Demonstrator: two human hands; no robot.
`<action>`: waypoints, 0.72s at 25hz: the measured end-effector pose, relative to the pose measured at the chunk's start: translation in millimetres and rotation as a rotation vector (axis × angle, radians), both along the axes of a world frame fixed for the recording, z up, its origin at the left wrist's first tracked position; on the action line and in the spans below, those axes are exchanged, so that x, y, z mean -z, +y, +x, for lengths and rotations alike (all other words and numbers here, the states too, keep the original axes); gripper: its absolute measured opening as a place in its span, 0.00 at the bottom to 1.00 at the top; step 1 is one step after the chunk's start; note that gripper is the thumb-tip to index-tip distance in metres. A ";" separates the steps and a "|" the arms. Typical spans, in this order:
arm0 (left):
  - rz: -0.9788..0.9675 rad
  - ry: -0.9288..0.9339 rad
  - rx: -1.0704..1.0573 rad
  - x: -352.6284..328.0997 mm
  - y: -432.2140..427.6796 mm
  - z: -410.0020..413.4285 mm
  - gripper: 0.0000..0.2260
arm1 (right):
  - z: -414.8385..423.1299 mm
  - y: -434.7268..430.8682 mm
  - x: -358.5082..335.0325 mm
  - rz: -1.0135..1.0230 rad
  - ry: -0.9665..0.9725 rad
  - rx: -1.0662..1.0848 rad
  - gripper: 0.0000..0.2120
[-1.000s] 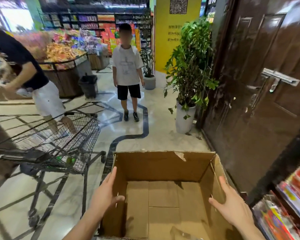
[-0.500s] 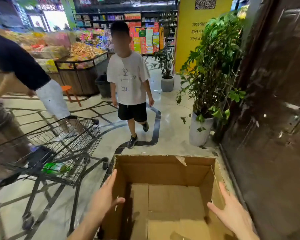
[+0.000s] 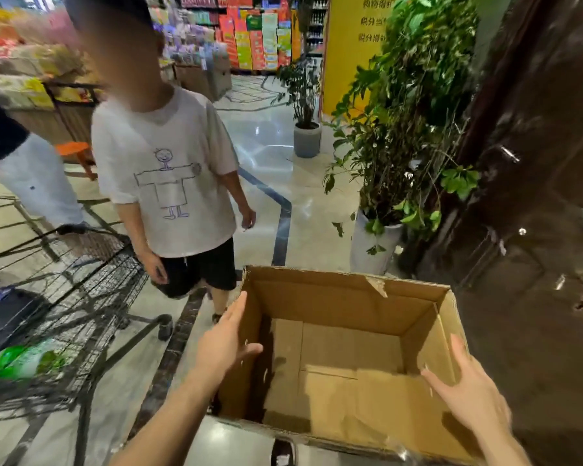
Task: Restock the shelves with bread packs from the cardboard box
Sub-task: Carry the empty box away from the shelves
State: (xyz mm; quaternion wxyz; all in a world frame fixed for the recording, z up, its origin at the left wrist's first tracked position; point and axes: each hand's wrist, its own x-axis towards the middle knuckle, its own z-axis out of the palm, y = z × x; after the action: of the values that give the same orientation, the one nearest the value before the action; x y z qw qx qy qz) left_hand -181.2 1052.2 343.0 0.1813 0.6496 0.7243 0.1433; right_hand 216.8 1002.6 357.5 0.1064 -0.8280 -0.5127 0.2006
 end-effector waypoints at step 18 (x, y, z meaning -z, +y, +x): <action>-0.051 -0.029 -0.150 9.2 441.5 5.5 0.50 | 12.7 489.0 20.7 0.040 -0.012 -0.177 0.45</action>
State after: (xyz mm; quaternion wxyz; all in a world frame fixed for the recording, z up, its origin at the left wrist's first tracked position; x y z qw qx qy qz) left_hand -175.7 1493.7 333.8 0.1970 0.5867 0.7715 0.1476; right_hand 229.5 1491.5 336.8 0.1015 -0.7785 -0.5882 0.1940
